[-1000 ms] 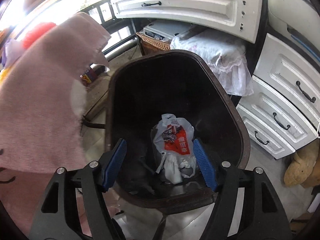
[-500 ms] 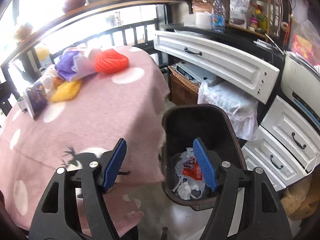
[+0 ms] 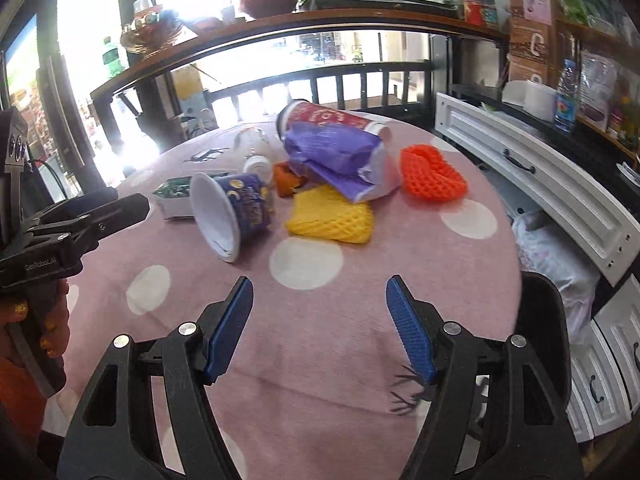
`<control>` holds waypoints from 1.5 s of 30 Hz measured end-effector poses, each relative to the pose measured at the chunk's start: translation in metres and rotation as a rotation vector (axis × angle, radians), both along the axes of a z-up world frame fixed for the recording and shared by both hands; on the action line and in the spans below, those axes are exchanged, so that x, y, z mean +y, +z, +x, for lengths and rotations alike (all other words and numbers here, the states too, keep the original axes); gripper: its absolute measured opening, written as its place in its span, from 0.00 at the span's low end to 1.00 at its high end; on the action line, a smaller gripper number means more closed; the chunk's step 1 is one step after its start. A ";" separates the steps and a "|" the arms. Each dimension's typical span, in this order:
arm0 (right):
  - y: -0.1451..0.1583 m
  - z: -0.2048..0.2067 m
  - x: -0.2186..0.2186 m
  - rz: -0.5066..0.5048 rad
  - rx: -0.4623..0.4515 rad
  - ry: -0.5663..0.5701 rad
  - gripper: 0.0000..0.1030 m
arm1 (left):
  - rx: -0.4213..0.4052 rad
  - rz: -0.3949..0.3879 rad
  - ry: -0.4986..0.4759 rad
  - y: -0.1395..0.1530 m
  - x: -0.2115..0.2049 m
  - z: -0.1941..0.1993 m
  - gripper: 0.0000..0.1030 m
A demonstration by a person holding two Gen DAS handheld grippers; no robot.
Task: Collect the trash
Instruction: 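Move both tools back over the table toward the yogurt cup and carton, then grasp the blue yogurt cup with the right tool while the left tool grasps the green carton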
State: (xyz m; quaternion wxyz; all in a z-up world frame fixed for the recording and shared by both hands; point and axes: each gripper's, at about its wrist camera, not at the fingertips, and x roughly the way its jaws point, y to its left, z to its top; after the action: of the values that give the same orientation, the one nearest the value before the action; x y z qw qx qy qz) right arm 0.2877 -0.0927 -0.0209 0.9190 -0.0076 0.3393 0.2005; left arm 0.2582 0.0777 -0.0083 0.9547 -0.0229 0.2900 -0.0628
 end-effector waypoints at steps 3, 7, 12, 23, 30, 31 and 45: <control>0.004 0.004 0.028 -0.003 -0.005 0.041 0.67 | -0.004 0.002 0.006 0.002 0.029 -0.002 0.95; 0.002 0.015 0.063 -0.030 -0.002 0.070 0.67 | 0.011 0.032 0.042 -0.004 0.062 0.003 0.94; -0.006 0.041 0.096 -0.072 0.014 0.067 0.65 | 0.026 0.117 0.005 -0.014 0.080 0.014 0.95; -0.030 0.080 0.119 -0.146 0.074 -0.017 0.30 | 0.079 0.229 -0.143 -0.028 0.089 0.053 0.95; -0.026 0.074 0.113 -0.136 0.046 -0.002 0.08 | 0.114 0.319 -0.243 -0.033 0.072 0.081 0.95; -0.023 0.071 0.112 -0.136 0.040 0.010 0.08 | 0.119 0.330 -0.264 -0.033 0.070 0.086 0.95; -0.003 0.041 0.073 -0.113 0.025 0.034 0.08 | 0.320 0.552 -0.633 -0.054 0.031 0.134 0.89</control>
State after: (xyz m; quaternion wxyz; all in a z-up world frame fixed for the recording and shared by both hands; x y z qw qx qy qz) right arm 0.3291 -0.0199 -0.0238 0.9092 -0.0628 0.3615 0.1966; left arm 0.3924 0.1082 -0.0620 0.8019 0.3129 0.4327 -0.2679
